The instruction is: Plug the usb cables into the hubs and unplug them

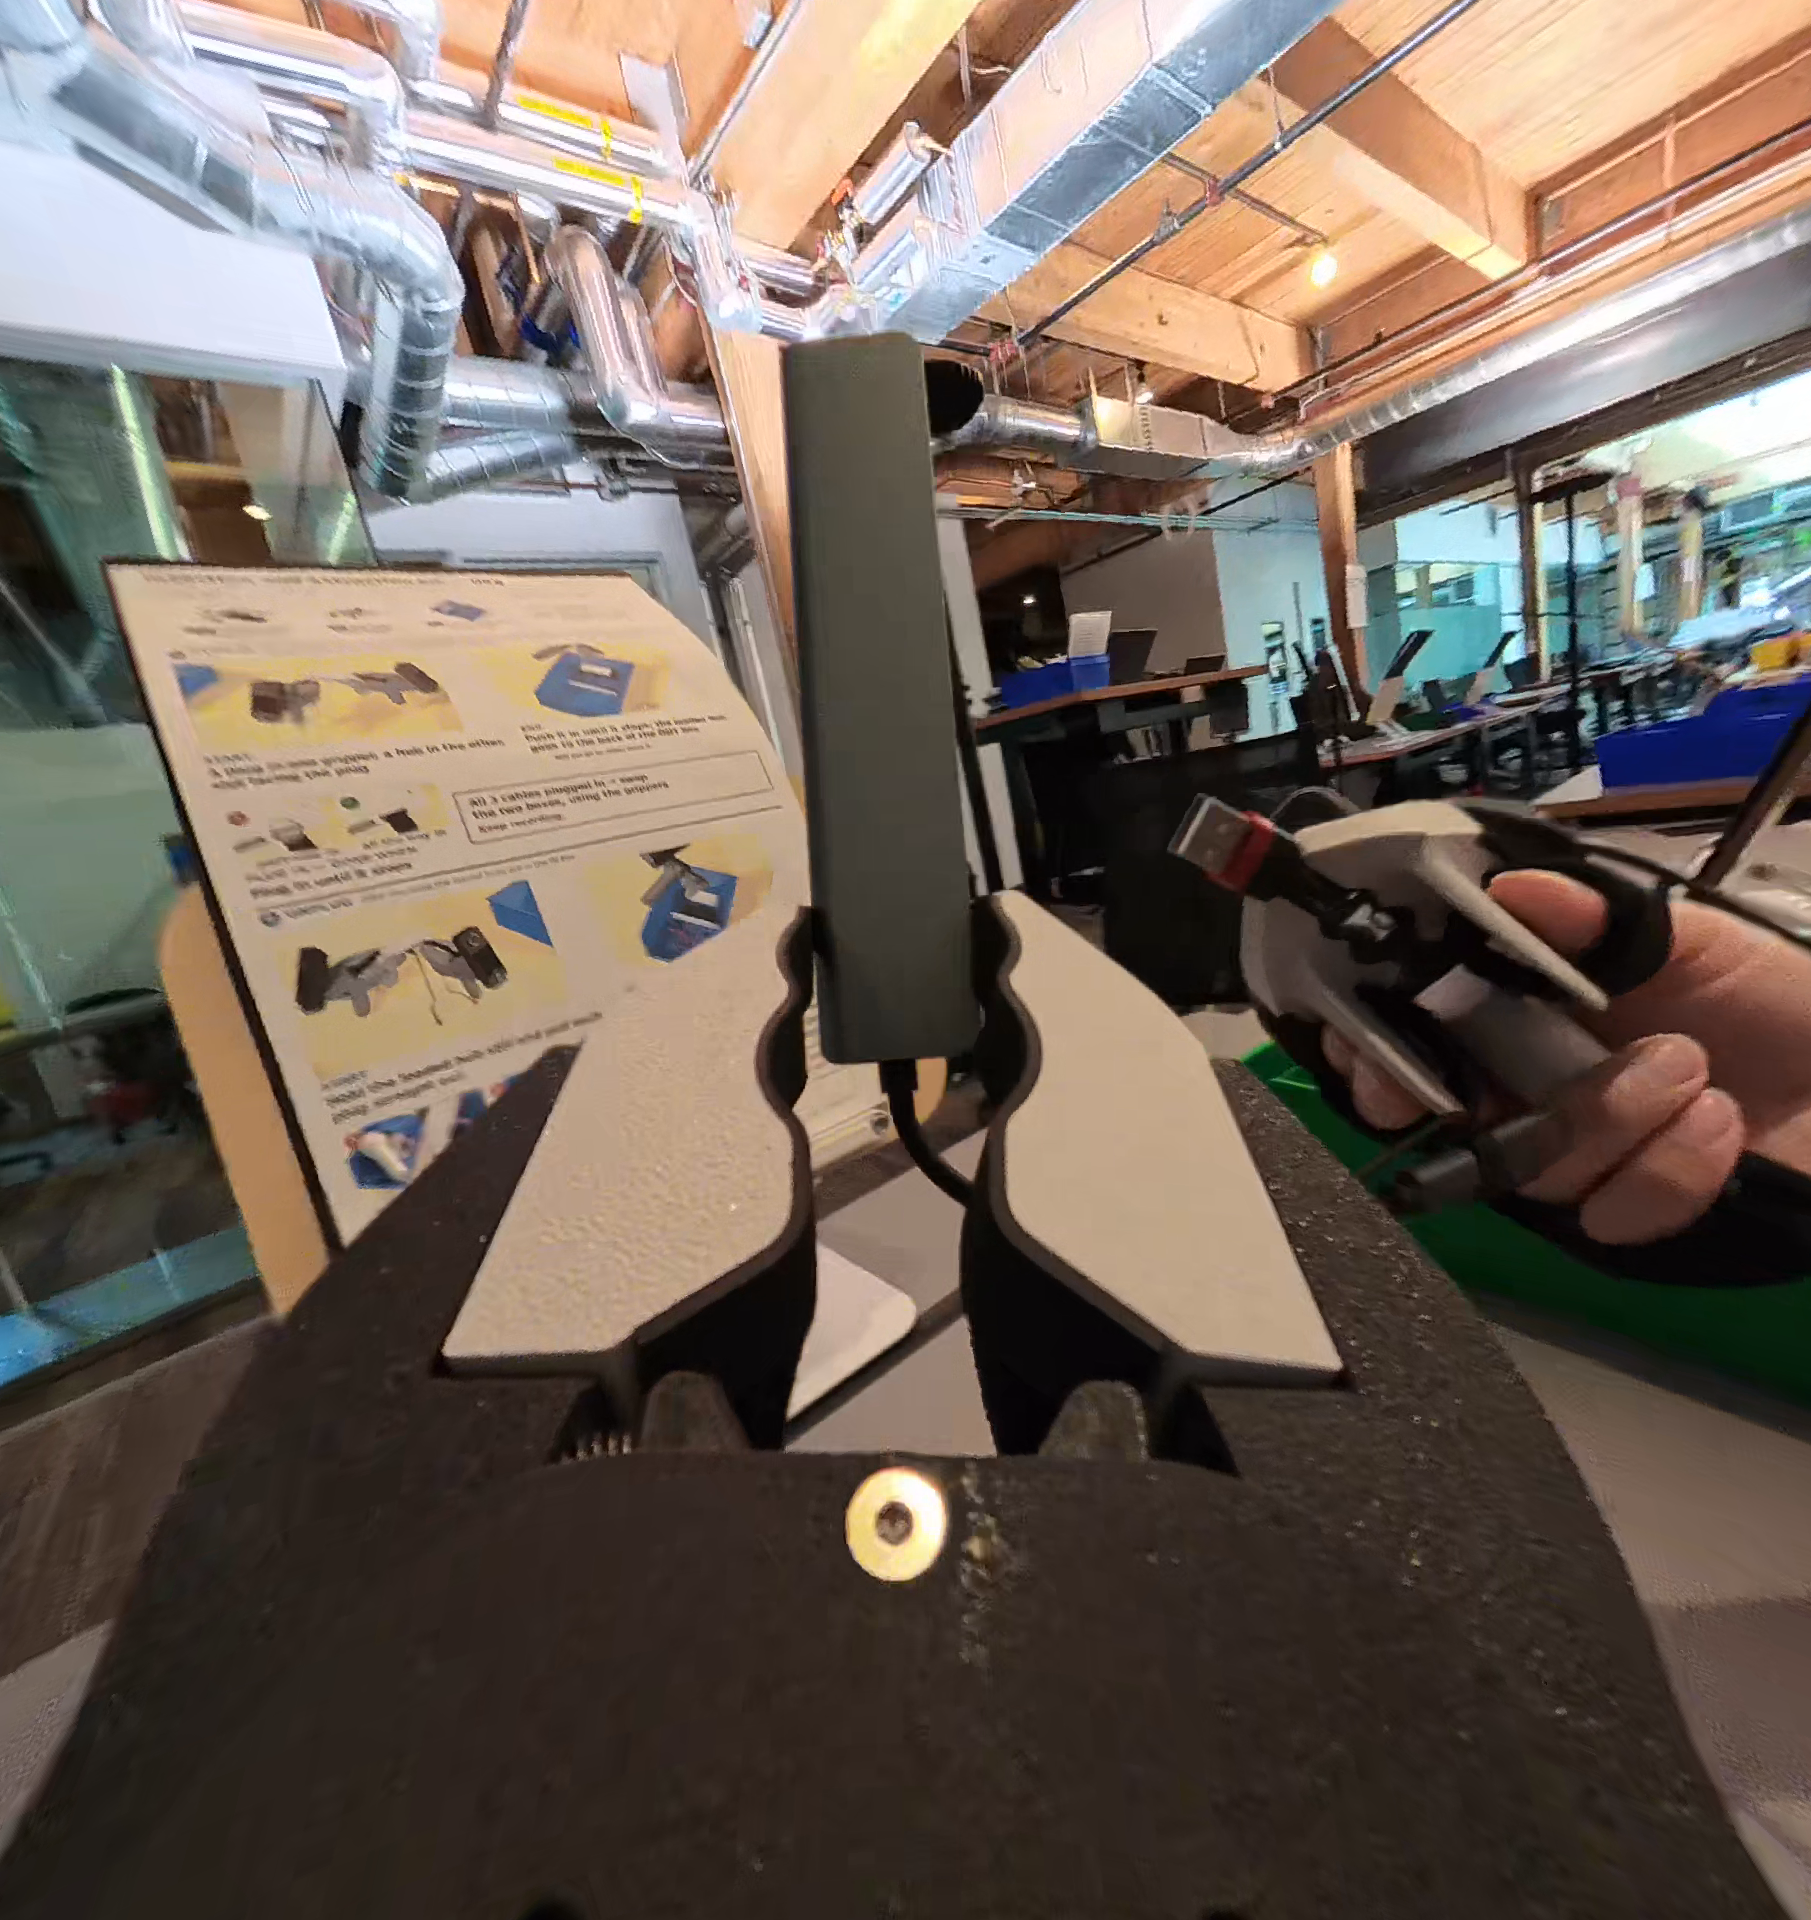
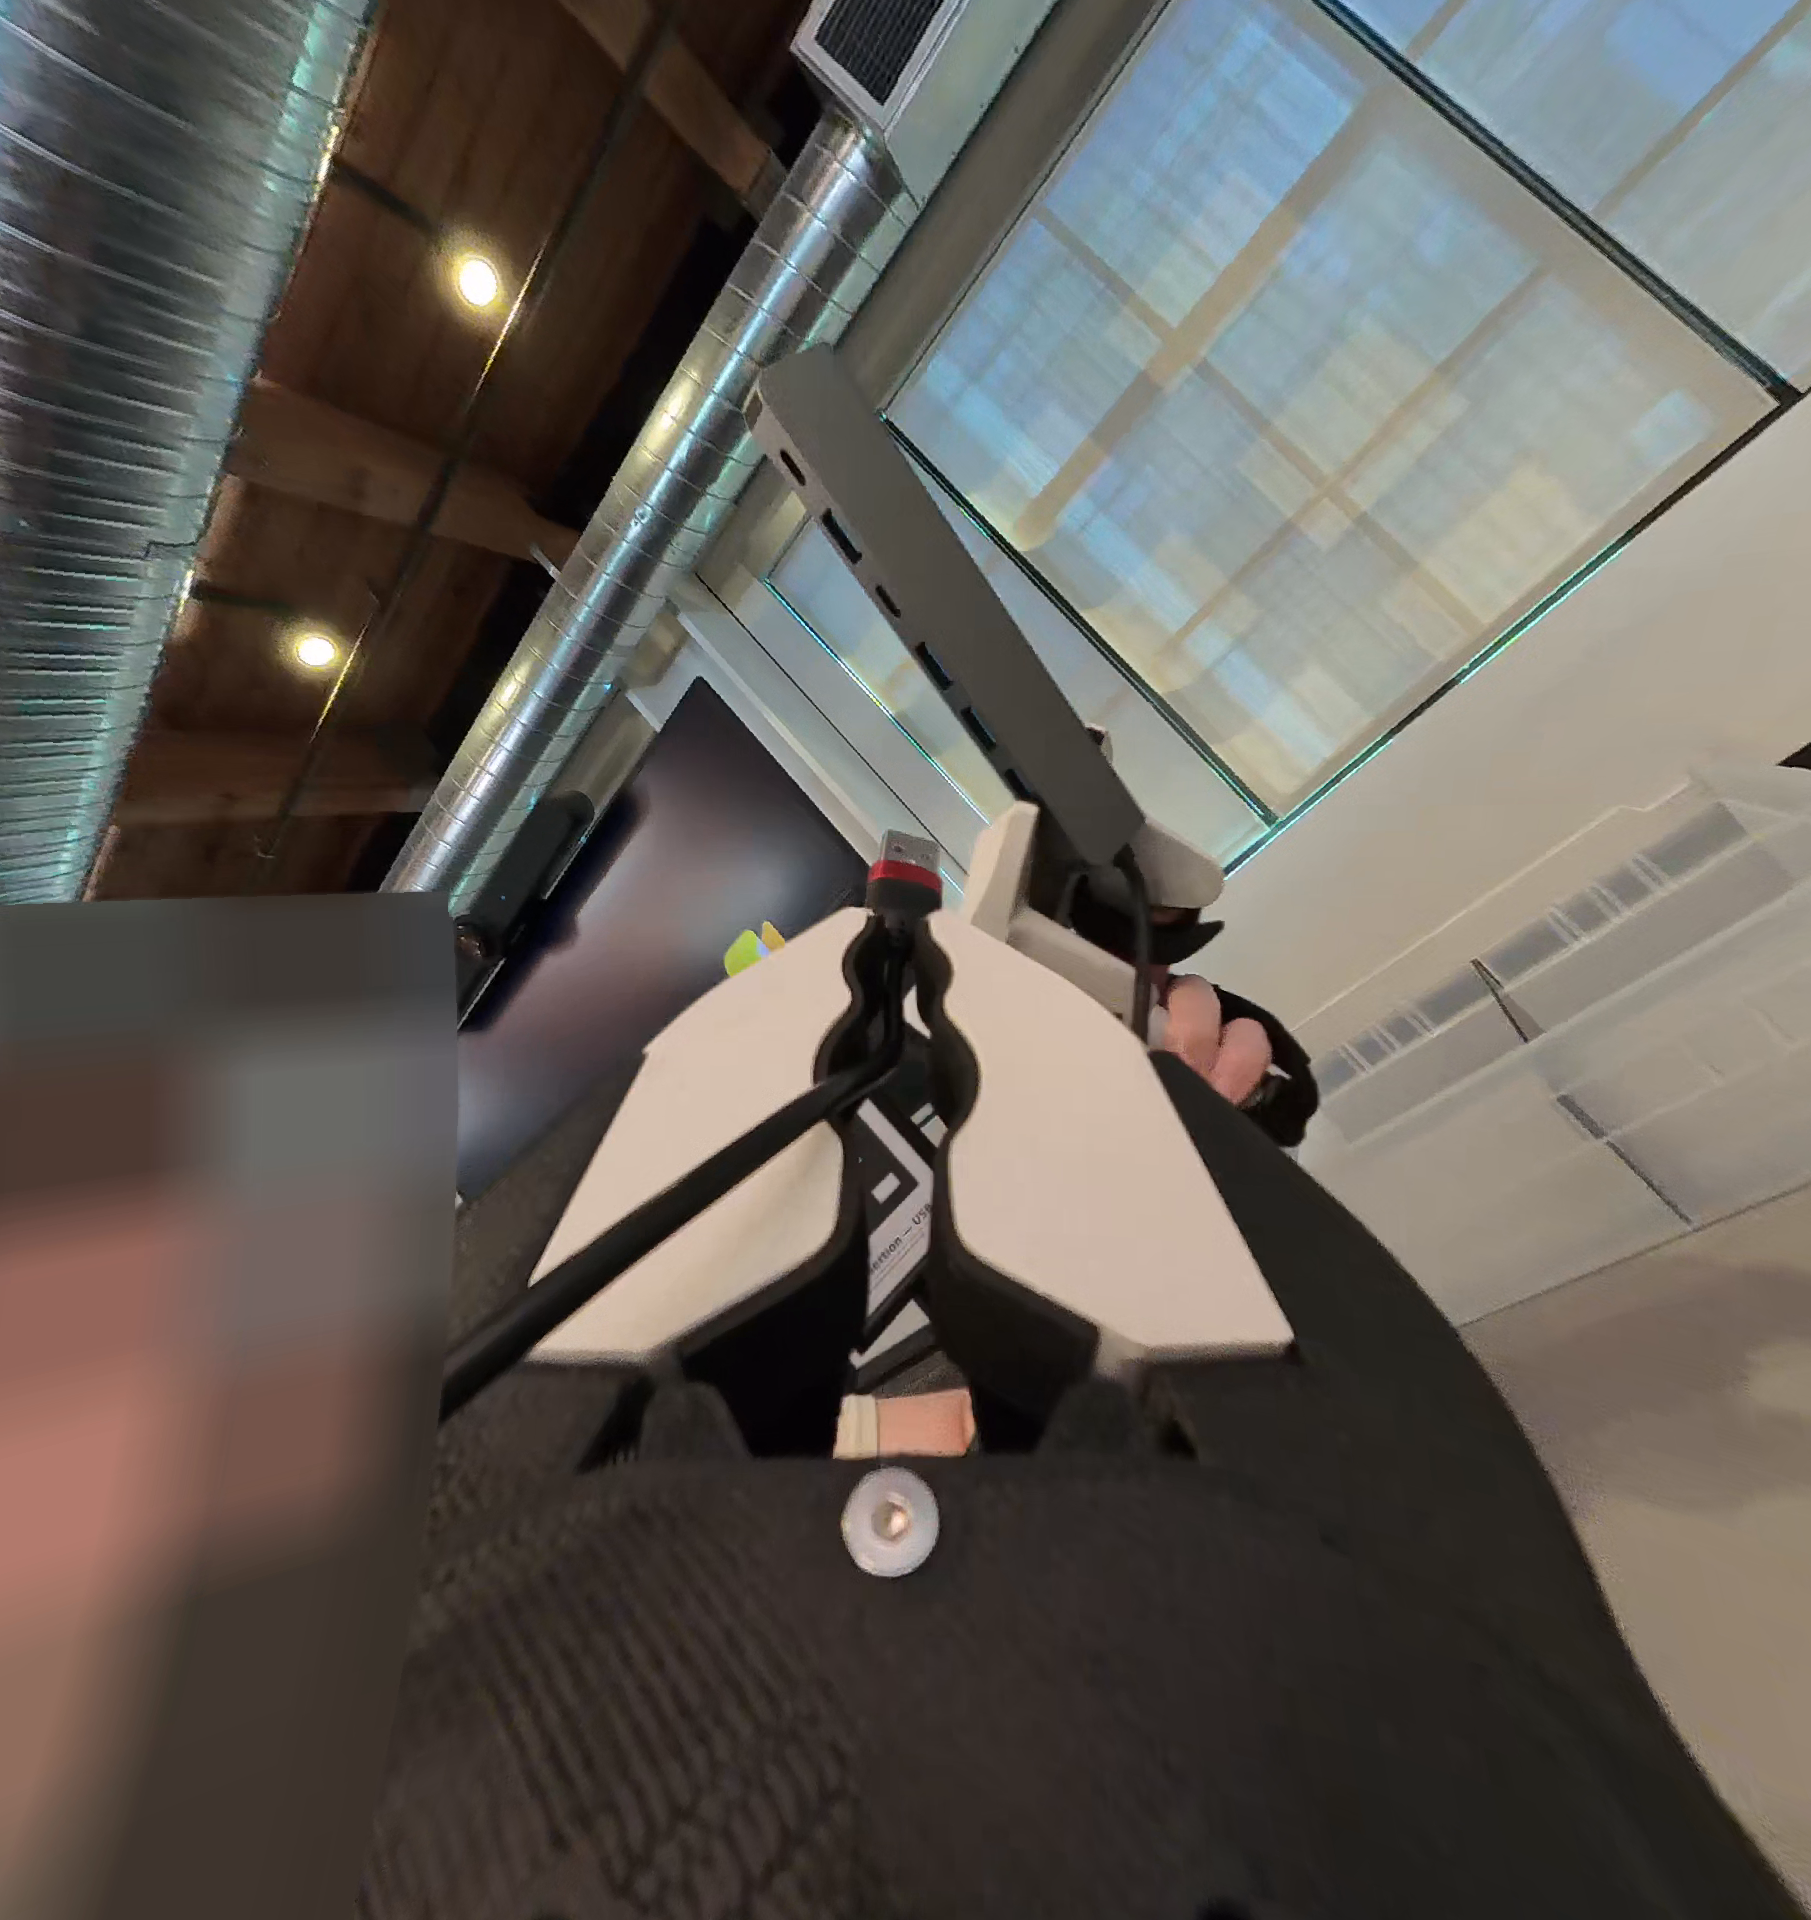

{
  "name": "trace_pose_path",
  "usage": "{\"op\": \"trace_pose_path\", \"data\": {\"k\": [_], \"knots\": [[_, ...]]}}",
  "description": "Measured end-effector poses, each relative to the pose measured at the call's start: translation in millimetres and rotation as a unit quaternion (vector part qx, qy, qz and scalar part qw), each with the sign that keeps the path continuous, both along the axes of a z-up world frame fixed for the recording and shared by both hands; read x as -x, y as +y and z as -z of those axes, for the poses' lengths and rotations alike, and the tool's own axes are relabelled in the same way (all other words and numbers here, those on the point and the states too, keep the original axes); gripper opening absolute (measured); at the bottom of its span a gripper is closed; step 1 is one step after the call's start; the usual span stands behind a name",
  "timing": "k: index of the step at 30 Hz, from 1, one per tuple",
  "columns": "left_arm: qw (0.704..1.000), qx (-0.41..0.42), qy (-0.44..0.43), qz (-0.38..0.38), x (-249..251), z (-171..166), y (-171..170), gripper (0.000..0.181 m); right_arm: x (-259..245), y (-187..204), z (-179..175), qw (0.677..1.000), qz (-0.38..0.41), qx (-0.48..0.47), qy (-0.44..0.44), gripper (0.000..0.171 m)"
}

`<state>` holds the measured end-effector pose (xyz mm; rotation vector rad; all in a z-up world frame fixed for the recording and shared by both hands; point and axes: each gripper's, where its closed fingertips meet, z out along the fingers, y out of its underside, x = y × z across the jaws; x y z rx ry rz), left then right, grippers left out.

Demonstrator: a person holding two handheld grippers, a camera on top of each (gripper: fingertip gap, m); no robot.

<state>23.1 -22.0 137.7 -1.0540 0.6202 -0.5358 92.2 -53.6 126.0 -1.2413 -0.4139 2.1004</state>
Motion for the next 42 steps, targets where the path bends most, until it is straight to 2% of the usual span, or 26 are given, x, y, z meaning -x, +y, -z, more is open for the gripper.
{"op": "trace_pose_path", "data": {"k": [3, 7, 13, 18, 23, 42], "knots": [[0.998, -0.039, 0.029, -0.036, 0.6, -3.5, -4.5, 0.029, 2.4, -9.0, -7.2, 1.000, 0.007, -0.010, -0.005, 0.005], [0.986, -0.117, 0.071, -0.094, 2.0, -12.6, -16.9, 0.029, 0.9, -23.2, -22.8, 0.998, -0.026, 0.026, 0.046, 0.005], [0.980, -0.157, 0.069, -0.097, -0.9, -25.7, -35.4, 0.029, 5.7, -26.8, -23.0, 0.987, -0.037, 0.117, 0.099, 0.006], [0.972, -0.186, 0.094, -0.111, -8.4, -25.9, -42.1, 0.029, 10.9, -37.1, -25.2, 0.986, -0.034, 0.126, 0.100, 0.006], [0.969, -0.200, 0.099, -0.109, -16.5, -24.9, -47.5, 0.029, 6.8, -34.4, -24.3, 0.982, -0.017, 0.152, 0.112, 0.005], [0.959, -0.228, 0.113, -0.125, -27.1, -22.8, -53.8, 0.029, 13.5, -39.3, -23.8, 0.979, -0.047, 0.164, 0.114, 0.005]]}}
